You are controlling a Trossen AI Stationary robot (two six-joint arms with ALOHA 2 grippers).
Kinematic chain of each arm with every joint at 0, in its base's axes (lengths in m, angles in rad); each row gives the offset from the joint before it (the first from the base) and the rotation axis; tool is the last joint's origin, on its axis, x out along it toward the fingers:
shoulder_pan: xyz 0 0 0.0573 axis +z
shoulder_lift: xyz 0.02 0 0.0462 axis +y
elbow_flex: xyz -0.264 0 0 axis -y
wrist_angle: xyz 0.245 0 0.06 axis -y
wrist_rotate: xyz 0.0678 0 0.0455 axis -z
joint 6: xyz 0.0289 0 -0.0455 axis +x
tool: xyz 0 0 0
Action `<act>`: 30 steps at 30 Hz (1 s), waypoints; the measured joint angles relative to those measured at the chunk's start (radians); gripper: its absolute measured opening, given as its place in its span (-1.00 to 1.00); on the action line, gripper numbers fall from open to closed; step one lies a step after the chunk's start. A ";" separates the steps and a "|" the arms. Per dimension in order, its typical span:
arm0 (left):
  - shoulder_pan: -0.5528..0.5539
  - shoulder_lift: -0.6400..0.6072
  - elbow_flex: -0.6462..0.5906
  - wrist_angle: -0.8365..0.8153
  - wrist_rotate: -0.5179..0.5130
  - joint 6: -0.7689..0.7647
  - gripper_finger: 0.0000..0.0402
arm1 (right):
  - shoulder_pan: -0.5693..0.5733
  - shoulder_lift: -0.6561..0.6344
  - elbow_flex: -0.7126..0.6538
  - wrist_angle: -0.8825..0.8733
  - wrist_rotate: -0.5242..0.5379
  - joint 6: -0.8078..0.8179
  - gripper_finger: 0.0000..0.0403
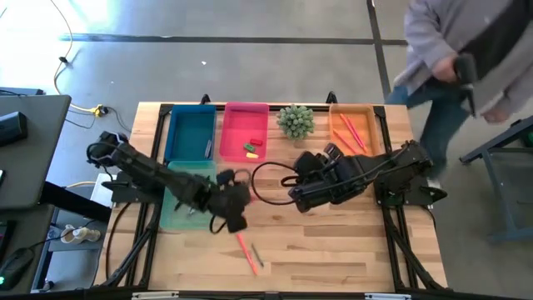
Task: Sort crayons/erasers/pens/pencils in bins
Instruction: Put the pink eraser into the pink bin
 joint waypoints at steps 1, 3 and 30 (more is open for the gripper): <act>0.024 -0.009 0.000 -0.001 -0.011 0.010 -0.62 | -0.004 -0.002 0.000 0.000 0.004 -0.010 -0.24; 0.072 -0.026 0.000 -0.011 -0.020 0.033 -0.62 | -0.012 -0.006 0.000 0.000 0.005 -0.033 -0.24; 0.772 -0.038 -0.119 0.111 0.282 0.445 -0.62 | -0.102 -0.011 0.000 0.003 0.004 0.051 -0.24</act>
